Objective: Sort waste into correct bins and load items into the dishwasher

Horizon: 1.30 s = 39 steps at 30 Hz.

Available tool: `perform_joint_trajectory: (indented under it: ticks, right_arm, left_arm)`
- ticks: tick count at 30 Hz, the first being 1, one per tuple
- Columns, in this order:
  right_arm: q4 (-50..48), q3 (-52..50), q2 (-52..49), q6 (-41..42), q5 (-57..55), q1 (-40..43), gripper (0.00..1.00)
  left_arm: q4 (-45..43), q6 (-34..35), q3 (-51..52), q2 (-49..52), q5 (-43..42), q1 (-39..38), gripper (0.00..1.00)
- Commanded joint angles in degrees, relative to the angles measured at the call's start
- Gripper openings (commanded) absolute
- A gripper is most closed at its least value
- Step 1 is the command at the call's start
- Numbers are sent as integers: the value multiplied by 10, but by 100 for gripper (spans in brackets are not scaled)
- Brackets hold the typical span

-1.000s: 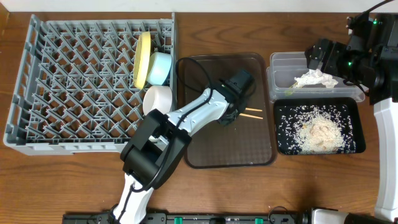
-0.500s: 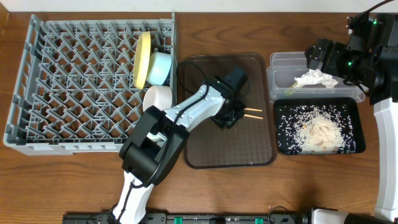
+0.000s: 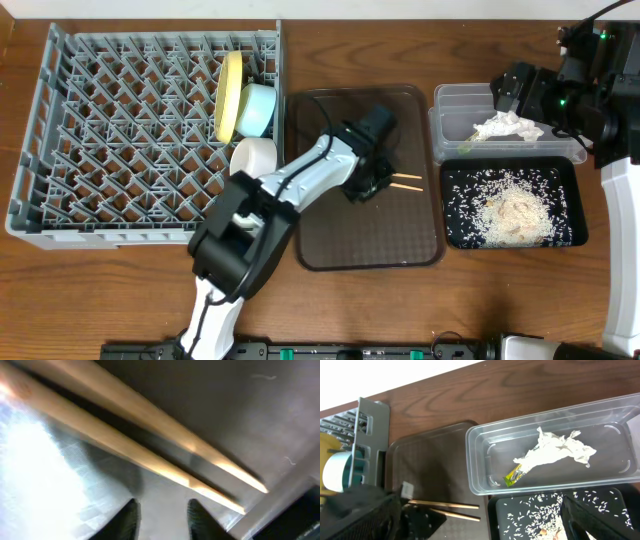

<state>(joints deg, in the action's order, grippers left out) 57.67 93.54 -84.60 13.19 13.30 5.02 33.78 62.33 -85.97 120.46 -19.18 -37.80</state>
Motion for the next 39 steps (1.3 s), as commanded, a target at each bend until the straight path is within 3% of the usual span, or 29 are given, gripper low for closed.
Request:
perform_joint_trajectory:
  ticks: [1, 3, 9, 14, 29, 39]
  right_arm:
    - [0, 1, -2, 5, 2, 2, 99]
    - [0, 1, -2, 5, 2, 2, 99]
    - [0, 1, -2, 5, 2, 2, 99]
    - [0, 1, -2, 5, 2, 2, 99]
    - [1, 1, -2, 5, 2, 2, 99]
    - [0, 1, -2, 5, 2, 2, 99]
  left_arm:
    - [-19, -291, -9, -88, 15, 4, 45]
    - [-16, -430, -9, -116, 25, 4, 46]
    - [57, -712, -5, -130, 136, 5, 49]
    - [124, -857, 0, -100, 142, 6, 57]
    - [123, -883, -27, -35, 177, 5, 60]
    - [297, -907, -249, 73, 158, 5, 58]
